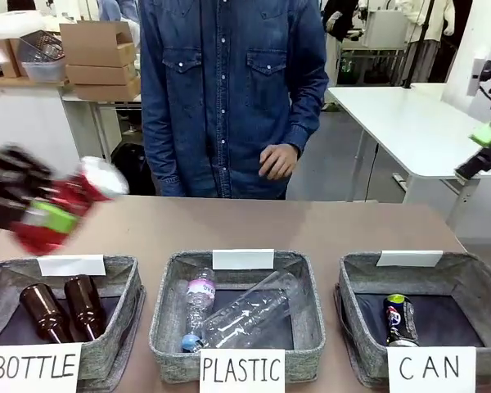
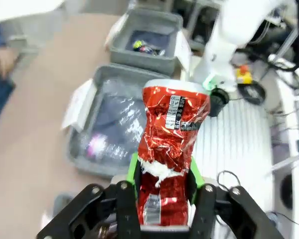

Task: Sort the can waste into the basket.
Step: Pick up the can waste from the table and place it in the right Fabric basket.

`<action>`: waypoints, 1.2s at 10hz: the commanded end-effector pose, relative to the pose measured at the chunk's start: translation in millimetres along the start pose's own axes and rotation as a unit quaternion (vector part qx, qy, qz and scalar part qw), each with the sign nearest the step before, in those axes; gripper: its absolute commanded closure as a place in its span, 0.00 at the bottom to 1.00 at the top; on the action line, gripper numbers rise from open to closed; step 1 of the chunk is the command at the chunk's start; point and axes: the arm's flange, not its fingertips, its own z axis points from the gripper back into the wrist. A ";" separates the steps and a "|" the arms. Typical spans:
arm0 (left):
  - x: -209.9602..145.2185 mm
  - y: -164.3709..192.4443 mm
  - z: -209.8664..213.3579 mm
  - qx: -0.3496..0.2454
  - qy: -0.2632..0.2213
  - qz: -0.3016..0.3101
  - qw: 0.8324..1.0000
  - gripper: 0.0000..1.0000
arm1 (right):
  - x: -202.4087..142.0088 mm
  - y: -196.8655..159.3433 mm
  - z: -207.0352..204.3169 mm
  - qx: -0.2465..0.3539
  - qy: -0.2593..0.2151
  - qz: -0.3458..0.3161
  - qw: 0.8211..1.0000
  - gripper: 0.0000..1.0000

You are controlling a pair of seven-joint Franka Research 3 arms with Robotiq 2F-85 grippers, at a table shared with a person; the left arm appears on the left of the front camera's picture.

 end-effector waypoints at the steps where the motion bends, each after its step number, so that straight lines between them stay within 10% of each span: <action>1: 64.8 47.7 -85.5 -0.055 0.016 -0.075 0.996 0.57 | -60.1 1.4 52.7 0.026 -0.045 -0.082 0.995 0.00; 5: 161.1 51.3 -270.7 -0.106 0.068 -0.133 0.983 0.57 | -173.5 -29.8 95.0 0.003 -0.224 -0.186 0.957 0.00; 6: 179.2 48.4 -311.7 -0.105 0.079 -0.146 0.981 0.57 | -152.2 -17.8 93.5 0.006 -0.149 -0.151 0.977 0.00; 12: 215.0 58.7 -404.5 -0.038 0.101 -0.130 0.986 0.57 | -152.2 -17.8 93.5 0.006 -0.149 -0.151 0.977 0.00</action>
